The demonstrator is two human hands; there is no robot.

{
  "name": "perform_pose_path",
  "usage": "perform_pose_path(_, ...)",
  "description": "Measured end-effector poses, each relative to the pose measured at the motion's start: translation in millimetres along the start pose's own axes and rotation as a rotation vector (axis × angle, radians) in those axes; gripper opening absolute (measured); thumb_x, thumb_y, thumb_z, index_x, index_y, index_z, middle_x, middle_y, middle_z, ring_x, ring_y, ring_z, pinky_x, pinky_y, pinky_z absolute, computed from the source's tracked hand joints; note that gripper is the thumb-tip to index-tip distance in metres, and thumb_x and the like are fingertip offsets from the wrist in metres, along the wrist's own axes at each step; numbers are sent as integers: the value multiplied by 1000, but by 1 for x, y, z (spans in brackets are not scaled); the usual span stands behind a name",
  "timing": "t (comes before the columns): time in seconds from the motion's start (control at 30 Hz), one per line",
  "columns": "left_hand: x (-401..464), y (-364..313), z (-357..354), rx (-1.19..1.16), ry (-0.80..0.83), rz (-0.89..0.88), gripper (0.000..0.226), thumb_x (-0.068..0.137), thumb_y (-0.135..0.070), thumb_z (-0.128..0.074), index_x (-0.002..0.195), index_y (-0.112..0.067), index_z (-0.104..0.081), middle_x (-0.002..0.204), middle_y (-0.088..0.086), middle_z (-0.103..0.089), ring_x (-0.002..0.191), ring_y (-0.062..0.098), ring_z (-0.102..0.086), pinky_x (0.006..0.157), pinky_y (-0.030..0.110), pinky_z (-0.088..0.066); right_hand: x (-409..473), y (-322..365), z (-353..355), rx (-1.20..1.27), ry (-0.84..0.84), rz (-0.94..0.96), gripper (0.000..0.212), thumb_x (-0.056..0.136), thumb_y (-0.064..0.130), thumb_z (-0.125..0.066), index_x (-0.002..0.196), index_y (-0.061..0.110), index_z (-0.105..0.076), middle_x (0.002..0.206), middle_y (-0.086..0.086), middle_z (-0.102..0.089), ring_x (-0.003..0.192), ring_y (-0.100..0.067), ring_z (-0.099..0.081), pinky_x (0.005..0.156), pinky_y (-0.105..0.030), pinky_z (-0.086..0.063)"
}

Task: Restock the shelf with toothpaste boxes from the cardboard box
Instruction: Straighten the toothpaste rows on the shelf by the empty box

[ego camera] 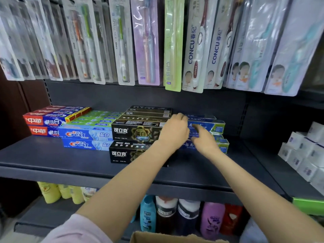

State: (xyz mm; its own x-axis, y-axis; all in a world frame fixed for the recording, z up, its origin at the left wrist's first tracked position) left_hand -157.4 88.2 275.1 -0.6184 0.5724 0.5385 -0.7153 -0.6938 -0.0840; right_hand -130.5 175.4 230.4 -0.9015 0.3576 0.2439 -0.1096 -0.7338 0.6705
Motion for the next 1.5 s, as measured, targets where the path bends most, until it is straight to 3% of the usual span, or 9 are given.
perform_pose_path(0.13,16,-21,-51,-3,225,9,43,92,-10,-46,132,4,-42,141,18,-38,131,33,-38,107,38,-34,25,-47,36,-236,-71,-3,54,86,6,-49,139,8,-40,143,-20,-40,133,-38,-34,106,-36,-31)
perform_pose_path(0.27,23,-20,-90,101,437,49,72,98,-45,-38,152,-10,-7,160,11,5,148,28,0,119,40,-12,45,-80,42,-342,91,-80,66,97,23,-44,152,21,-7,159,-9,9,146,-31,10,118,-35,-1)
perform_pose_path(0.37,20,-14,-106,111,546,142,66,98,-47,-37,152,-17,-14,159,15,4,146,34,-9,115,44,-20,51,-87,38,-162,65,-117,77,96,26,-49,151,23,6,157,-15,18,146,-34,3,118,-35,-8)
perform_pose_path(0.53,24,-9,-100,139,568,220,57,96,-37,-48,146,-15,-31,143,18,-38,133,35,-38,103,43,-38,51,-97,39,2,-101,-193,101,89,30,-62,148,6,16,144,-26,-36,127,-38,-43,102,-37,-37)
perform_pose_path(0.73,24,-8,-98,123,630,255,55,98,-26,-48,147,-9,-28,143,19,-36,134,36,-35,103,45,-39,58,-112,18,175,48,-192,108,67,38,-82,145,3,-17,125,-2,-60,116,-22,-57,95,-32,-47)
perform_pose_path(0.97,24,-6,-99,70,657,251,61,98,-25,-48,150,-10,-19,146,21,-31,136,37,-32,107,45,-38,58,-117,21,179,17,-164,106,61,30,-87,142,8,-23,135,-7,-48,123,-23,-47,104,-35,-41)
perform_pose_path(1.17,29,-10,-74,221,243,107,92,81,-40,-69,146,-3,-15,152,18,-15,141,30,-19,111,37,-30,67,-109,32,159,-45,-63,92,54,27,-91,128,13,-39,131,-7,-48,121,-22,-49,103,-38,-43)
perform_pose_path(1.27,36,-10,-80,276,297,47,107,78,-47,-70,151,-8,-1,159,12,8,148,27,2,119,36,-12,68,-106,28,107,-26,-33,99,55,28,-89,136,12,-36,133,-6,-47,122,-21,-49,104,-40,-42)
perform_pose_path(1.5,39,-3,-93,236,422,90,111,79,-47,-69,151,-13,8,160,8,10,148,26,6,119,39,-10,65,-104,26,75,78,-23,115,61,29,-87,149,13,-14,149,-7,-31,135,-21,-36,111,-36,-34)
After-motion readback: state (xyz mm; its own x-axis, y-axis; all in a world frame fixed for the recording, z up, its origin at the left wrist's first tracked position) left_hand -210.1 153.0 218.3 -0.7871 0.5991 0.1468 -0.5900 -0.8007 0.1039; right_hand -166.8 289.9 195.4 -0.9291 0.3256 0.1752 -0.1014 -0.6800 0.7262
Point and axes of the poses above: each hand's wrist, its own x-axis towards the middle knuckle, its own z-axis out of the back of the hand, y = z × x, the point moved 8 cm from there along x, towards the middle knuckle
